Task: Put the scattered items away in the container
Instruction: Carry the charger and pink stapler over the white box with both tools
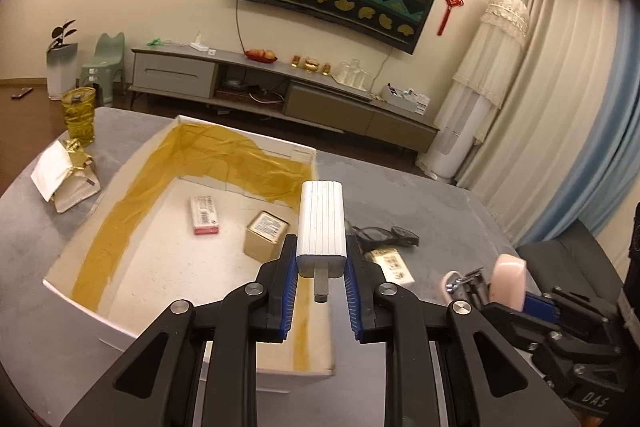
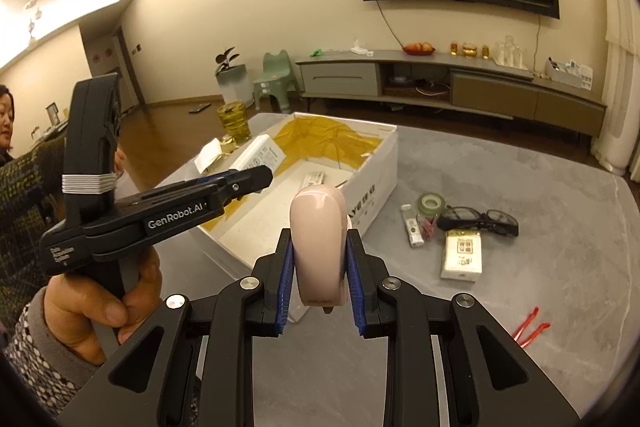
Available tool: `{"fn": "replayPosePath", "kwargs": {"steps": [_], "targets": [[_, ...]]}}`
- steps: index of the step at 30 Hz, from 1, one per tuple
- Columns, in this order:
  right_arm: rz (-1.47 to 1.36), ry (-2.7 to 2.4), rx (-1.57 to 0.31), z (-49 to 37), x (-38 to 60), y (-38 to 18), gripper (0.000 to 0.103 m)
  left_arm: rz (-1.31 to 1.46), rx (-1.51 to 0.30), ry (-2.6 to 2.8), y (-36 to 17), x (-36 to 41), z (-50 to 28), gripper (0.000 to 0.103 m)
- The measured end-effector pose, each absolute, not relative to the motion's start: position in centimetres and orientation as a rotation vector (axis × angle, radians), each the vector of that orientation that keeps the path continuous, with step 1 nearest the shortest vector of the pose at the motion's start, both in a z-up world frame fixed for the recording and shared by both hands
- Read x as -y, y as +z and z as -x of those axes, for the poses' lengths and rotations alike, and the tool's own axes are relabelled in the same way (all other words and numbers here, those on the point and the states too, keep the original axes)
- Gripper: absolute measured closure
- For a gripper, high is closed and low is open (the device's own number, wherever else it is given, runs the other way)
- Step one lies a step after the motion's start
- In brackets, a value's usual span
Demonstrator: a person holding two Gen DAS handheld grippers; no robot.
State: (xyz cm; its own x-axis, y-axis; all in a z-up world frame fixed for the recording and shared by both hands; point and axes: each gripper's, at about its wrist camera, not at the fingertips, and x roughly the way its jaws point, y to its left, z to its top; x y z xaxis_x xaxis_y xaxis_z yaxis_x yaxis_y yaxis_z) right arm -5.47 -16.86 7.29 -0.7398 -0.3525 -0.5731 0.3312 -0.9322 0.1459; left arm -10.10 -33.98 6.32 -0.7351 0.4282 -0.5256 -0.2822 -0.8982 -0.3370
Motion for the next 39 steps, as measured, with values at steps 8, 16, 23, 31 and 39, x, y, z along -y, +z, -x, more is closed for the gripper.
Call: {"fn": "replayPosePath", "kwargs": {"steps": [8, 16, 23, 31, 39], "targets": [[-0.889, -2.613, -0.002, 7.0, 19.2, 7.2, 0.077, 0.85, 0.391, 2.627, 5.3, 36.9, 11.3, 0.08], [-0.9, -2.591, -0.051, 9.2, 21.3, 7.2, 0.077, 0.883, 0.449, 2.641, 4.0, 39.4, 12.8, 0.08], [-0.924, -2.539, -0.101, 11.6, 23.8, 7.3, 0.077, 0.918, 0.535, 2.674, 3.6, 42.2, 13.5, 0.08], [-0.997, -2.451, -0.119, 15.0, 26.7, 6.9, 0.077, 0.971, 0.61, 2.672, 3.0, 43.9, 14.1, 0.08], [-1.15, -2.349, -0.02, 20.4, 28.7, 6.1, 0.077, 1.031, 0.571, 2.688, 2.4, 43.8, 15.0, 0.08]]}}
